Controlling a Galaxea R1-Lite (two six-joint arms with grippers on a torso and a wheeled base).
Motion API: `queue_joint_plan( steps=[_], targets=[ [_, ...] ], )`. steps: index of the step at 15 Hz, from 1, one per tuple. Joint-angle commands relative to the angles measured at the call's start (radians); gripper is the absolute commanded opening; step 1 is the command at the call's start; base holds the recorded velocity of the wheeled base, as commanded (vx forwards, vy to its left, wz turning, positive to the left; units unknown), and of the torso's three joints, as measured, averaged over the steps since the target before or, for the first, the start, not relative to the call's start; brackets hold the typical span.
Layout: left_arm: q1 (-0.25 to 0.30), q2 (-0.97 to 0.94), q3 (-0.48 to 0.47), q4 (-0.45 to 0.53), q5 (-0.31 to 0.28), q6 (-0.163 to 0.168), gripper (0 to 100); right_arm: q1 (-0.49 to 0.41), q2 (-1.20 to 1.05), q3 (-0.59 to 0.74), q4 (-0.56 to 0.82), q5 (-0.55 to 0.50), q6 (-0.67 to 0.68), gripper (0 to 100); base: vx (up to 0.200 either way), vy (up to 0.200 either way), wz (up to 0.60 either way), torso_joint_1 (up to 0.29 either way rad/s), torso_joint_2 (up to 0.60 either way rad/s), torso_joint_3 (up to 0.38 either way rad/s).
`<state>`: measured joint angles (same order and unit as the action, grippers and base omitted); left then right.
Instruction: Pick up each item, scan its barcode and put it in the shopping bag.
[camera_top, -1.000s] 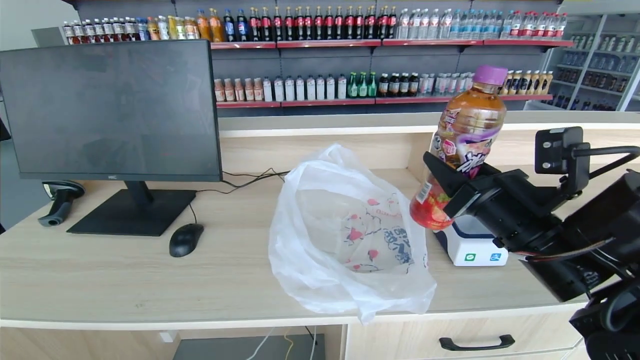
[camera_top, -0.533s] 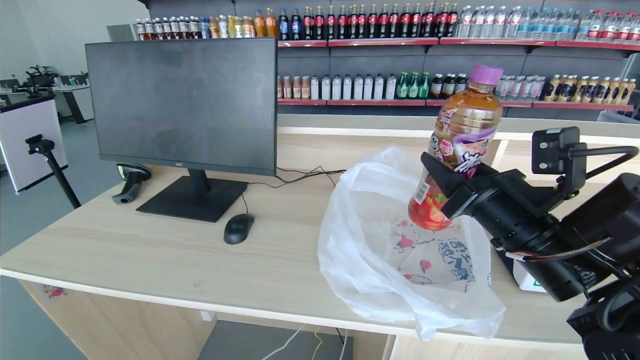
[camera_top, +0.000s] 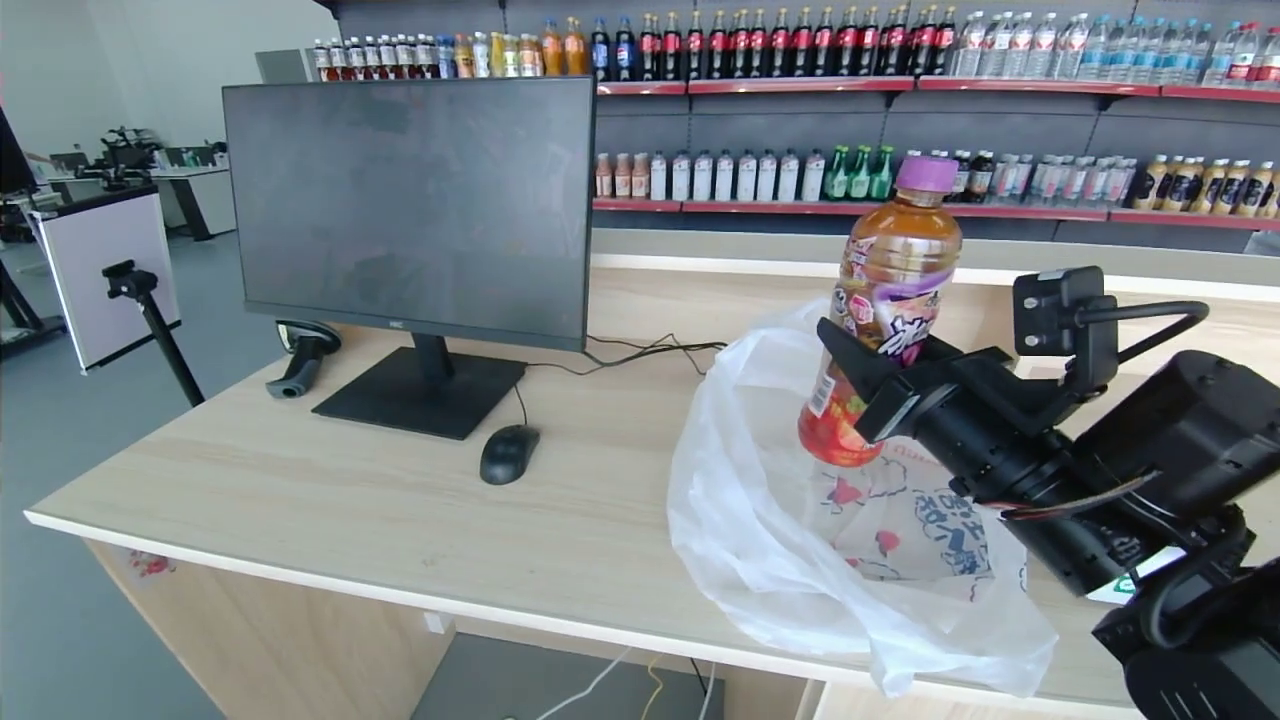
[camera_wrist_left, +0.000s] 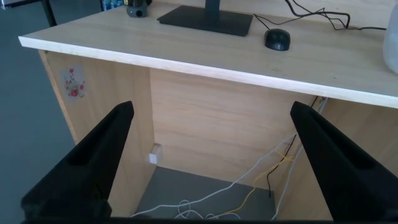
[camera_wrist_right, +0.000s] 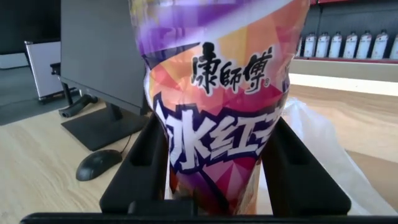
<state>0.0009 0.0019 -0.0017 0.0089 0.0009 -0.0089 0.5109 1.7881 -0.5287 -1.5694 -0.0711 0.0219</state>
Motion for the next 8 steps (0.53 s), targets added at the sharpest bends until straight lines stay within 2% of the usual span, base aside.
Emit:
queue_joint_plan(
  steps=[1,8],
  targets=[
    [0.001,0.000,0.000,0.000,-0.001,0.004,100,0.001,0.051,-0.027,-0.001,-0.001,0.000,0,0.000,0.000,0.00,0.000,0.00,0.000],
    [0.001,0.000,0.000,0.000,-0.001,0.004,100,0.001,0.149,-0.070,-0.001,-0.001,0.000,0,0.000,0.000,0.00,0.000,0.00,0.000]
  ],
)
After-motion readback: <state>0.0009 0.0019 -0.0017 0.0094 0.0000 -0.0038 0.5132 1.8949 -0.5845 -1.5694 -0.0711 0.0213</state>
